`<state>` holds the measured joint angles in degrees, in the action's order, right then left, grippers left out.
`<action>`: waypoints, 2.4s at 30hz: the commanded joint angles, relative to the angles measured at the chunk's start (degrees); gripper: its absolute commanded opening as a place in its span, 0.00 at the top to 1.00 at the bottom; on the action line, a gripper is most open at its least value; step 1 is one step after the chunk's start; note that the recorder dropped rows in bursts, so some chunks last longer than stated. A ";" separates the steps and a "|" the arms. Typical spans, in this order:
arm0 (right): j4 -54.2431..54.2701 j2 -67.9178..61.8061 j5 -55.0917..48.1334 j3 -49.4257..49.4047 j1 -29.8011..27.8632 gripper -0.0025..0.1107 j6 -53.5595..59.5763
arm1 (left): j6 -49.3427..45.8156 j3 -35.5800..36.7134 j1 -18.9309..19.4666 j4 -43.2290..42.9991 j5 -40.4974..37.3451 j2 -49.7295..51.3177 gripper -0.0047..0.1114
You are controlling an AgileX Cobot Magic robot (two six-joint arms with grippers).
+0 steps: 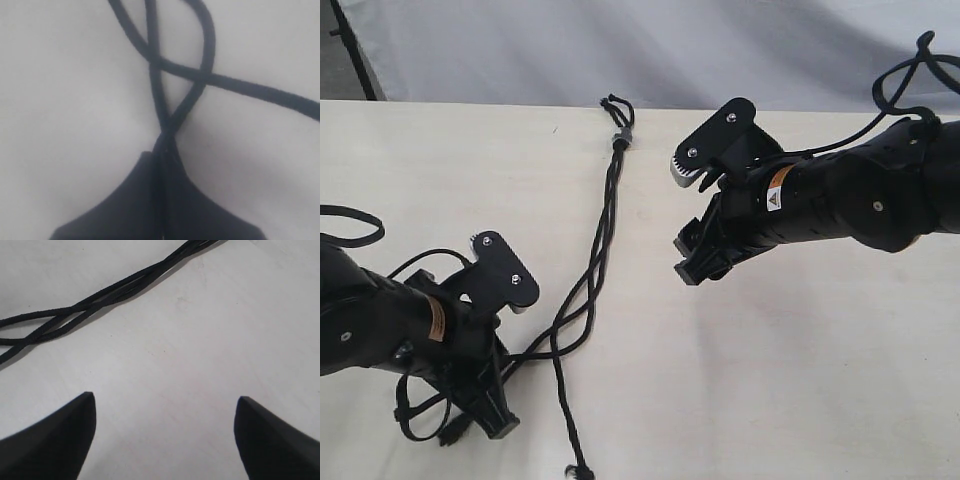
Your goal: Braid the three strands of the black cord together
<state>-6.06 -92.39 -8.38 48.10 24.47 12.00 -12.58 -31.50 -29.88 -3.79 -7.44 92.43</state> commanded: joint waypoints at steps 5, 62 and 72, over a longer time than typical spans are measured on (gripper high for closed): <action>0.00 0.19 0.56 -0.20 -0.39 0.34 0.05 | 0.44 1.98 0.18 8.67 -3.41 0.32 0.96; 0.24 0.19 8.92 -0.20 -0.39 0.34 -0.24 | 0.05 8.76 8.71 17.53 -1.75 -63.22 0.96; 0.24 0.19 9.10 -0.20 -0.39 0.34 -0.24 | -2.30 10.44 11.14 12.59 -2.04 -73.88 0.96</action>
<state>-5.85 -92.39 0.00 48.10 24.47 12.00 -13.77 -22.57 -20.76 11.58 -9.99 23.18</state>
